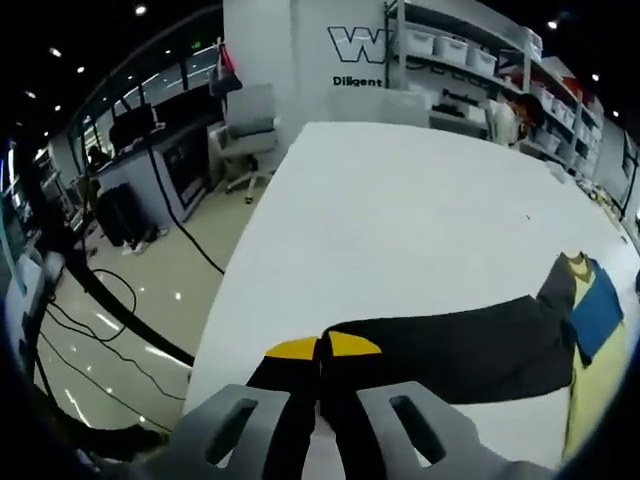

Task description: Fold the garment on the visible template until the final outline fits inside the template.

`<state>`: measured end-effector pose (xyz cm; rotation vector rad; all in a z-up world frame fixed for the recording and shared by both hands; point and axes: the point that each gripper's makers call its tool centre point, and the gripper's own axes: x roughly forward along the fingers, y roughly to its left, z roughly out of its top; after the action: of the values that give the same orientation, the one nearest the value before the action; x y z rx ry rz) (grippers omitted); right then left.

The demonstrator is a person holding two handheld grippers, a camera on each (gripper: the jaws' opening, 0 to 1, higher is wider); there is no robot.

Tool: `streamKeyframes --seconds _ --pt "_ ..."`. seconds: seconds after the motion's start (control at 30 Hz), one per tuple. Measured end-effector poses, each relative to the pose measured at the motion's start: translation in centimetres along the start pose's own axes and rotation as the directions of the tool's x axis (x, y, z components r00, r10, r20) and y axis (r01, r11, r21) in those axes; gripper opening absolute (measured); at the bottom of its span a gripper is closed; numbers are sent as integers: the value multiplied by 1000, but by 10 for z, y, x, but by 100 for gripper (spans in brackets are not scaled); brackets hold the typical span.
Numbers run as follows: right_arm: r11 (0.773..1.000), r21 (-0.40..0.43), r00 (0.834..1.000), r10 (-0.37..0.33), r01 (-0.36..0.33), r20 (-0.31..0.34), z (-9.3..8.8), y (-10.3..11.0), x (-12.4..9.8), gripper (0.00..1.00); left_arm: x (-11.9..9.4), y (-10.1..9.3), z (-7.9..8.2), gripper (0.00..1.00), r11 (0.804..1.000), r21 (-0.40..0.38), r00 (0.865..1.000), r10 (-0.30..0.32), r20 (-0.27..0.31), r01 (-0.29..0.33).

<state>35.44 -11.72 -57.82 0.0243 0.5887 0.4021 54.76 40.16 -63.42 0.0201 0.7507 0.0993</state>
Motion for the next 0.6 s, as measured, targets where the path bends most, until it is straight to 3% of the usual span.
streamKeyframes --seconds 0.17,0.3,0.4,0.5,0.6 --pt "1000 -2 1000 7 -7 16 5 2 -5 81 -6 6 2 3 999 37 1000 18 17 -19" --pt "1000 6 1000 15 -16 24 8 6 -10 83 -10 7 10 22 999 37 998 -25 49 23" --pt "1000 8 1000 20 -21 24 9 9 -16 86 -6 8 11 30 998 49 997 -54 53 51" --pt "999 23 999 32 -33 26 11 12 -20 88 -4 5 4 37 995 42 995 -93 39 92" --pt "999 18 999 33 -33 17 10 13 -24 90 2 -1 -11 41 990 45 991 -131 -13 131"
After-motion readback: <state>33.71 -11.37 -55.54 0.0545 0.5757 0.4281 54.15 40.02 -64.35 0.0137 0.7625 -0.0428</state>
